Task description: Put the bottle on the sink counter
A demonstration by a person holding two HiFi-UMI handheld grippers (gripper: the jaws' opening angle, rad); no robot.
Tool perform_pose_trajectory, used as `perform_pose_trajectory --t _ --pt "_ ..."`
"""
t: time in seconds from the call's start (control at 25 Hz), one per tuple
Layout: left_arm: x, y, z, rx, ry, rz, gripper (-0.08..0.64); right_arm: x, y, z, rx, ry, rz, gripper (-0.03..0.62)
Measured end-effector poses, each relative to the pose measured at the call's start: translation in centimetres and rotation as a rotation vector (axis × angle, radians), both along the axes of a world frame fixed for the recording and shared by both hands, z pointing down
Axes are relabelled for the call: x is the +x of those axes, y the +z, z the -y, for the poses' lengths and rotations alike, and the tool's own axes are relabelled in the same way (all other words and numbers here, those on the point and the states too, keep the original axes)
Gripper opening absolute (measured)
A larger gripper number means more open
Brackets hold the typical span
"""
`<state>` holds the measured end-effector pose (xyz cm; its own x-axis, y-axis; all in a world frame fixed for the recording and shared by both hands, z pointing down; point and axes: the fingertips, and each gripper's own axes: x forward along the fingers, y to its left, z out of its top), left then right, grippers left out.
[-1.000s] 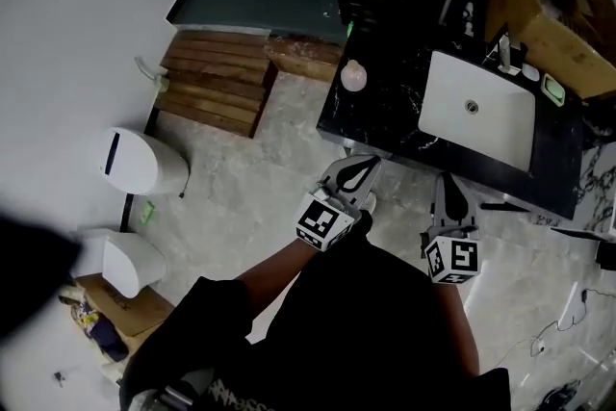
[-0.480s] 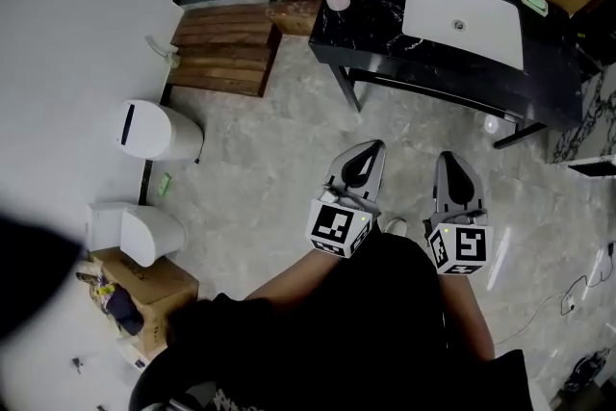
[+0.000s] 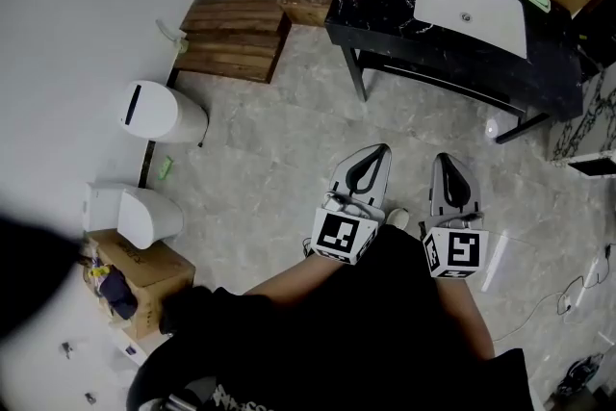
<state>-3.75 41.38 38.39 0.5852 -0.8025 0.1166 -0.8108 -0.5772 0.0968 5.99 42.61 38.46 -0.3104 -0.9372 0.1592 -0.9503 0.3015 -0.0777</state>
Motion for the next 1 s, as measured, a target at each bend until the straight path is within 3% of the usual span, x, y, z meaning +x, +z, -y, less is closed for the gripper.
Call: perform_pose_trajectory --t 0.2,0.44,0.76,1.0 --pt "-3.2 0.3 -0.3 -0.001 -0.03 0.052 0.015 -3.5 0.5 -0.9 -0.009 -0.024 -0.036 0.04" --pt "-5.5 -0.6 0.8 0.034 -0.035 0.065 0.015 -4.0 -0.1 -0.7 0.005 0.002 -0.066 0.04" --pt "-2.6 -1.4 0.6 0.074 0.005 0.048 0.015 -3.7 -1.2 -0.7 0.044 -0.01 -0.084 0.038" --pt "0.6 -0.2 -0.9 0.039 0.008 0.071 0.015 -0.8 -0.5 -2.0 0.024 -0.007 -0.046 0.037"
